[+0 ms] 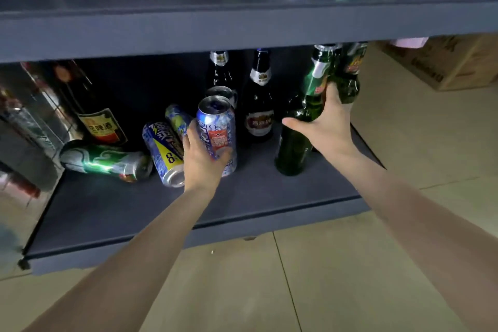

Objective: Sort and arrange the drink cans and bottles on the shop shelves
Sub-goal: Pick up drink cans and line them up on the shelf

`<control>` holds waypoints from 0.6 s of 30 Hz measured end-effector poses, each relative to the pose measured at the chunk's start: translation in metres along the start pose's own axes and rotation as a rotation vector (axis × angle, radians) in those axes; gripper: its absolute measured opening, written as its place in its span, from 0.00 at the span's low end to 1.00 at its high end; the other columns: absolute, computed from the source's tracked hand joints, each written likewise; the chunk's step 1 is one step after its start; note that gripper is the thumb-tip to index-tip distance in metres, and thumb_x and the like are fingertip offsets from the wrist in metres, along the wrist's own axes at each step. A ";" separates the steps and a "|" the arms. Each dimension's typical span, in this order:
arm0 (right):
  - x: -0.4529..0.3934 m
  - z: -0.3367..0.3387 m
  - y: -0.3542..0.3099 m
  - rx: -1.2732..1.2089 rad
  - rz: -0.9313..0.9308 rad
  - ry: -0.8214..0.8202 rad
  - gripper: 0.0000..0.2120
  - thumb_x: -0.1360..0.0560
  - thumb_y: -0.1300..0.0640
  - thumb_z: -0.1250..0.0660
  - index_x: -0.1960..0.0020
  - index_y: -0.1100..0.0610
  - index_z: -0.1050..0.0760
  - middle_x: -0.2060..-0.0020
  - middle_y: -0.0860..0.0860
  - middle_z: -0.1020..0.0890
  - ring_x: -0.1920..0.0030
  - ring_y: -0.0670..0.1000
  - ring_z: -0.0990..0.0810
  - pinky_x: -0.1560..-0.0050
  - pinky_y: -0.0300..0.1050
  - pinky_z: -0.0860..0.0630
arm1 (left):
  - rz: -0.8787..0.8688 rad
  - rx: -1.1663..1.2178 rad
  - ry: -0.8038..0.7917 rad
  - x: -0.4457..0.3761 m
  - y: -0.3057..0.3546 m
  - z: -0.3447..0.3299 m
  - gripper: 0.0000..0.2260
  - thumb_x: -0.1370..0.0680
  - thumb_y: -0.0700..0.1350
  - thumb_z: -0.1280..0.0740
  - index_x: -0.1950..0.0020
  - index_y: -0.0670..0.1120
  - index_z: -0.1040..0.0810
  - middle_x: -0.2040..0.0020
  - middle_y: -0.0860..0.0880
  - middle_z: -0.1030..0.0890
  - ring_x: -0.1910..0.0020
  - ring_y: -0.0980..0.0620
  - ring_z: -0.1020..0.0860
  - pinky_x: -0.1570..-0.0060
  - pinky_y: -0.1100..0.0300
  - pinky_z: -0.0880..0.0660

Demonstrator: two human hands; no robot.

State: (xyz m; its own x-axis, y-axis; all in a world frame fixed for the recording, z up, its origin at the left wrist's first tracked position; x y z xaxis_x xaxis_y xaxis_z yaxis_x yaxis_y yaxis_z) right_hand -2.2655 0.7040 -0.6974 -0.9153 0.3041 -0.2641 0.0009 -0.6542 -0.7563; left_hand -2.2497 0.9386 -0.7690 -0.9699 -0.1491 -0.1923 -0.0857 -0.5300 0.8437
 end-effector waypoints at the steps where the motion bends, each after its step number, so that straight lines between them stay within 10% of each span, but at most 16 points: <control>1: -0.006 -0.003 -0.001 0.010 -0.002 0.004 0.46 0.34 0.52 0.23 0.26 0.62 0.46 0.31 0.55 0.32 0.30 0.54 0.36 0.33 0.42 0.40 | 0.003 0.024 -0.009 -0.001 -0.003 -0.001 0.37 0.27 0.42 0.29 0.25 0.46 0.47 0.34 0.43 0.30 0.37 0.44 0.29 0.43 0.57 0.33; 18: 0.000 -0.034 0.031 -0.126 -0.135 0.032 0.47 0.34 0.56 0.23 0.26 0.59 0.49 0.30 0.55 0.34 0.29 0.53 0.36 0.31 0.43 0.40 | -0.032 0.070 -0.030 -0.004 -0.010 0.002 0.33 0.28 0.43 0.28 0.29 0.46 0.42 0.35 0.44 0.30 0.39 0.47 0.27 0.48 0.62 0.33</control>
State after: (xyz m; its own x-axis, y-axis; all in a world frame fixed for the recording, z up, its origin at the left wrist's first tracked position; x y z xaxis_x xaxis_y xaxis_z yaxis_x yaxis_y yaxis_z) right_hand -2.2512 0.7076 -0.7412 -0.8971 0.4068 -0.1725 -0.0689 -0.5143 -0.8548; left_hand -2.2456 0.9460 -0.7762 -0.9728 -0.1072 -0.2052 -0.1314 -0.4744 0.8704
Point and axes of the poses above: each hand's wrist, its own x-axis away from the middle knuckle, its own z-axis out of the back of the hand, y = z × x, the point moved 8 cm from there along -x, towards the middle knuckle
